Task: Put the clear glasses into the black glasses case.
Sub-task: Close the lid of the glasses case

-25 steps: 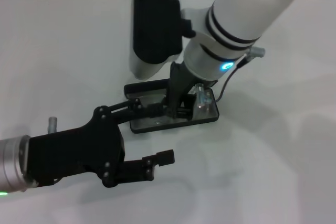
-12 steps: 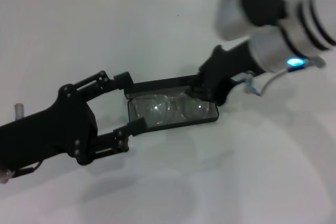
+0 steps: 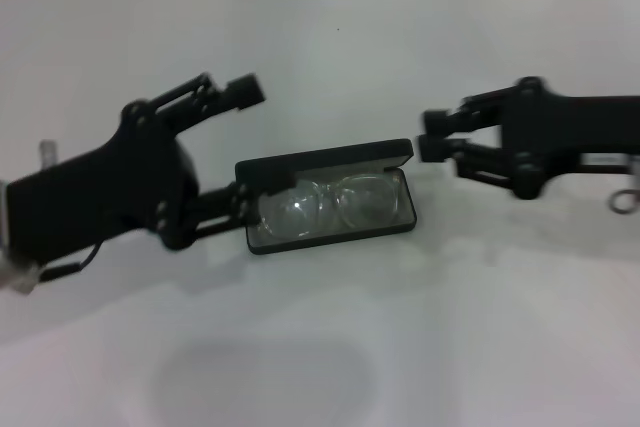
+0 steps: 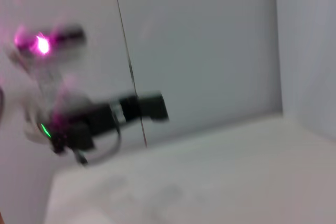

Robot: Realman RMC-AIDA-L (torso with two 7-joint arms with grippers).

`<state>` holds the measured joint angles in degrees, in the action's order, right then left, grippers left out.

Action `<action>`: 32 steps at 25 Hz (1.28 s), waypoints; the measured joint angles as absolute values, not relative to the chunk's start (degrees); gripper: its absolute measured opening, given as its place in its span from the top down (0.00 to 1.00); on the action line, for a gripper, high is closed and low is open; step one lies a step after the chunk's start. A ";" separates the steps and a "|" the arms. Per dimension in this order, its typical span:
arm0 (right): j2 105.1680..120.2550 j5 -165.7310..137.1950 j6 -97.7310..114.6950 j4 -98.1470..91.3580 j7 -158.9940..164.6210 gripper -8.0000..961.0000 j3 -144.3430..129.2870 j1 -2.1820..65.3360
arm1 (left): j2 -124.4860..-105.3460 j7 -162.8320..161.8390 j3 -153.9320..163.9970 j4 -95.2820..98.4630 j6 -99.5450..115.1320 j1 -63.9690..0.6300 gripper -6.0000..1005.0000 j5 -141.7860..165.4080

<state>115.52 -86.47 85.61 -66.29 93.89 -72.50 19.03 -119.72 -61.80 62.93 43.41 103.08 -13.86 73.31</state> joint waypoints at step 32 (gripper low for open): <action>115.59 -82.32 101.31 -31.98 66.45 0.10 -54.18 17.66 | -119.98 -74.91 63.69 34.56 79.41 -31.05 0.34 74.59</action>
